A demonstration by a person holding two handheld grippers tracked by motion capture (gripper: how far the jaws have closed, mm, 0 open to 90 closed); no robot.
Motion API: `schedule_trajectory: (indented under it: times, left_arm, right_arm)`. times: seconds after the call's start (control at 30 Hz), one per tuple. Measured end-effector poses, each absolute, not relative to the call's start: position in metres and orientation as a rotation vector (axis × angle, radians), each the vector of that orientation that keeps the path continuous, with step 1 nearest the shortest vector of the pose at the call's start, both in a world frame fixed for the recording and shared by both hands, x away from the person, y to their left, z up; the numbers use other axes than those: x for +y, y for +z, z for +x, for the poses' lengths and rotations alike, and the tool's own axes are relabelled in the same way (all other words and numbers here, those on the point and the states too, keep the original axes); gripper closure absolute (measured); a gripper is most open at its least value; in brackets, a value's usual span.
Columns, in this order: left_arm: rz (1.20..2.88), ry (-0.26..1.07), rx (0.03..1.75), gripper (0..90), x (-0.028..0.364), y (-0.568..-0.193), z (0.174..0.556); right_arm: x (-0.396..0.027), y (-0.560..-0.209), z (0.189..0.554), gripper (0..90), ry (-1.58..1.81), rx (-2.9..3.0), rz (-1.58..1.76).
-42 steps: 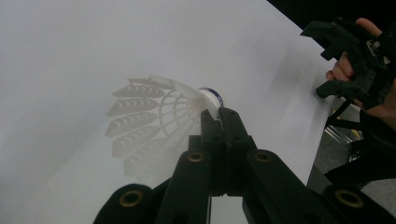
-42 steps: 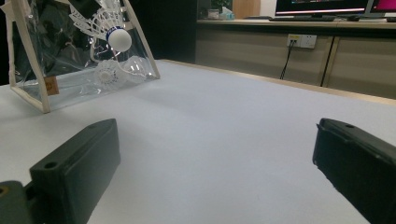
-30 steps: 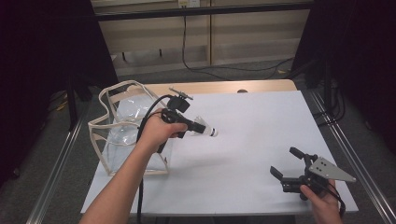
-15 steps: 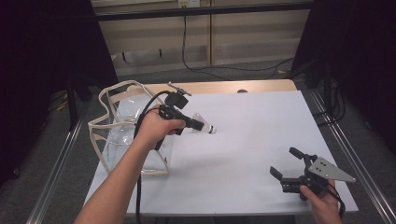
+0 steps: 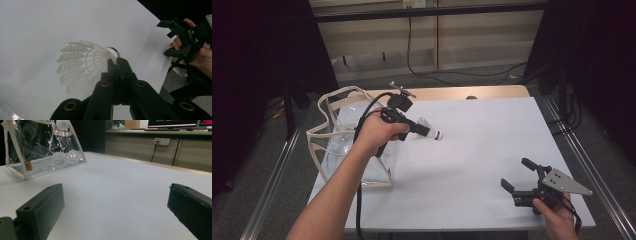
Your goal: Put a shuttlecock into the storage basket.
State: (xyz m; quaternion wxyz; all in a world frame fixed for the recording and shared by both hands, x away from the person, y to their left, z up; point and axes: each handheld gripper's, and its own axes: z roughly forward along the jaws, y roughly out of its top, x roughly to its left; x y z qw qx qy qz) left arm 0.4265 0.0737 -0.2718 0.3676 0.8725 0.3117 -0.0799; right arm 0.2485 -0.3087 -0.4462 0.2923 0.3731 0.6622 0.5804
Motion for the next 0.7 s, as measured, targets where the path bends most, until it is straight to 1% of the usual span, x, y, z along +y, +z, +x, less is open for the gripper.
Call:
schedule_trajectory:
  times: [0.27, 0.53, 0.7]
  left_arm:
    - [2.219, -0.218, 0.811, 90.0, 0.075, -0.264, 0.428]
    - [2.243, -0.212, 0.795, 90.0, 0.078, -0.256, 0.432]
    - [2.216, -0.211, 0.819, 90.0, 0.079, -0.249, 0.434]
  right_arm:
    - [-0.309, -0.446, 0.248, 0.6, 1.546, 1.765, 0.997]
    - [-0.309, -0.447, 0.249, 0.6, 1.545, 1.767, 0.996]
    - [-0.310, -0.447, 0.249, 0.6, 1.543, 1.769, 0.995]
